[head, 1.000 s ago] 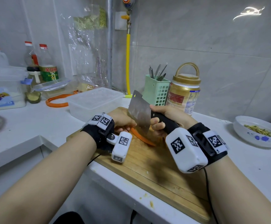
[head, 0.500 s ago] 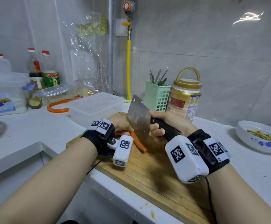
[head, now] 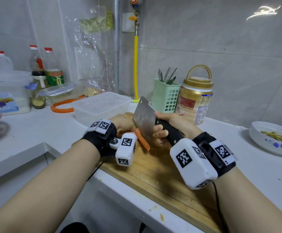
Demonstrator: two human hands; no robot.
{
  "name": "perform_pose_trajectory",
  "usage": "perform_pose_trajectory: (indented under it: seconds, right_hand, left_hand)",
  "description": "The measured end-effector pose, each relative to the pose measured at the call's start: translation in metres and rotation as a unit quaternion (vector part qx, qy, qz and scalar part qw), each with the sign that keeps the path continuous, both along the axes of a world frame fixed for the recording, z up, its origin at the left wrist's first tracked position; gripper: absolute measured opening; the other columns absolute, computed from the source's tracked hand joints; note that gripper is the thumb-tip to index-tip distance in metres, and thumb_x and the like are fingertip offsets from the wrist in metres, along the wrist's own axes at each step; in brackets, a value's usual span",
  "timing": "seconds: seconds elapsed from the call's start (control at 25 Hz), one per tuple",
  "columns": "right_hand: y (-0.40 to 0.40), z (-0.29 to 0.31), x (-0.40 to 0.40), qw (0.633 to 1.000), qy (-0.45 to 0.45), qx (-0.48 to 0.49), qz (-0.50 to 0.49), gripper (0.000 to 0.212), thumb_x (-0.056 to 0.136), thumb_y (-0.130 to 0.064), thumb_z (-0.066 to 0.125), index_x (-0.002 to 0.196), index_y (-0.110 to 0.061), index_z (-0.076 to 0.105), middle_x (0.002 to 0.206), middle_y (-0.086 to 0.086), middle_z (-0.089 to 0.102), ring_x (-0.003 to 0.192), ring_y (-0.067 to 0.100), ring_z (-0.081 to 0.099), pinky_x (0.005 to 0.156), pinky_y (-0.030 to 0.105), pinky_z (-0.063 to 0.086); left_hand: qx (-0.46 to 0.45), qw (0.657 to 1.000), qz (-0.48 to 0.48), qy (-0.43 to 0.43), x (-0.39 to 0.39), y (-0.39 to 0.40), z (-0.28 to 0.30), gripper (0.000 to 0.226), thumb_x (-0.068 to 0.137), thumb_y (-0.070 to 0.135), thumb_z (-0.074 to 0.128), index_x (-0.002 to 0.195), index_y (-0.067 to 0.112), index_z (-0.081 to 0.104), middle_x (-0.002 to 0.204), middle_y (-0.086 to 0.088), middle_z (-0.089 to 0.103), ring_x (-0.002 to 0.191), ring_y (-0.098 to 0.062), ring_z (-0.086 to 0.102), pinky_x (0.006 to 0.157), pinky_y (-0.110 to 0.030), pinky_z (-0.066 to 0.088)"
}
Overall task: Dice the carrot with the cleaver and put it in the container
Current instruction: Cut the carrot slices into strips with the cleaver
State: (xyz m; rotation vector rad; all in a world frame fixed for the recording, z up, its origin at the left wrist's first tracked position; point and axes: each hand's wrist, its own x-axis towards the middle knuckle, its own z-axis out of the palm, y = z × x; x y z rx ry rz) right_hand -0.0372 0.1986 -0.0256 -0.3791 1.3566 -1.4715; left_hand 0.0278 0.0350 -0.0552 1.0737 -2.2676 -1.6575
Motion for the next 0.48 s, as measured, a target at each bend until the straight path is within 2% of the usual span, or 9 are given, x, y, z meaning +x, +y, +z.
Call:
perform_pose_trajectory:
  seconds: [0.08,0.16,0.28,0.48]
  right_hand:
    - [-0.0003,0.0001,0.0013,1.000,0.002,0.005,-0.003,0.033,0.100,-0.036,0.041,0.079,-0.012,0.038,0.049,-0.003,0.039,0.032,0.009,0.036,0.051,0.022,0.027]
    - [0.0002,0.0010,0.0024,1.000,0.004,0.008,-0.008,0.030,0.101,-0.034,0.041,0.080,-0.012,0.038,0.048,-0.003,0.039,0.031,0.009,0.036,0.053,0.024,0.026]
    - [0.0013,0.0028,0.0036,1.000,-0.001,0.011,-0.010,0.030,0.101,-0.033,0.040,0.079,-0.012,0.037,0.048,-0.002,0.039,0.031,0.010,0.036,0.055,0.025,0.025]
    - [-0.0004,0.0037,0.0076,1.000,0.007,0.013,-0.010,0.028,0.101,-0.031,0.039,0.081,-0.012,0.037,0.049,-0.002,0.040,0.032,0.009,0.036,0.052,0.023,0.027]
  left_hand:
    - [0.005,1.000,-0.001,0.000,0.0007,0.0004,-0.0008,0.022,0.083,-0.011,0.063,0.064,-0.002,0.060,0.079,-0.024,0.064,0.099,-0.038,0.064,0.101,-0.051,0.048]
    - [0.005,1.000,0.000,-0.004,0.0001,0.0009,-0.0005,0.021,0.083,-0.010,0.065,0.064,-0.002,0.061,0.093,-0.029,0.067,0.109,-0.041,0.063,0.101,-0.052,0.047]
    - [0.004,1.000,0.008,0.000,-0.0010,0.0006,-0.0019,0.018,0.084,-0.008,0.065,0.067,-0.002,0.061,0.107,-0.032,0.066,0.111,-0.041,0.063,0.100,-0.052,0.048]
    - [0.018,1.000,0.021,0.012,-0.0026,-0.0043,-0.0073,0.006,0.079,-0.006,0.069,0.077,-0.004,0.064,0.102,-0.029,0.069,0.105,-0.038,0.066,0.099,-0.048,0.050]
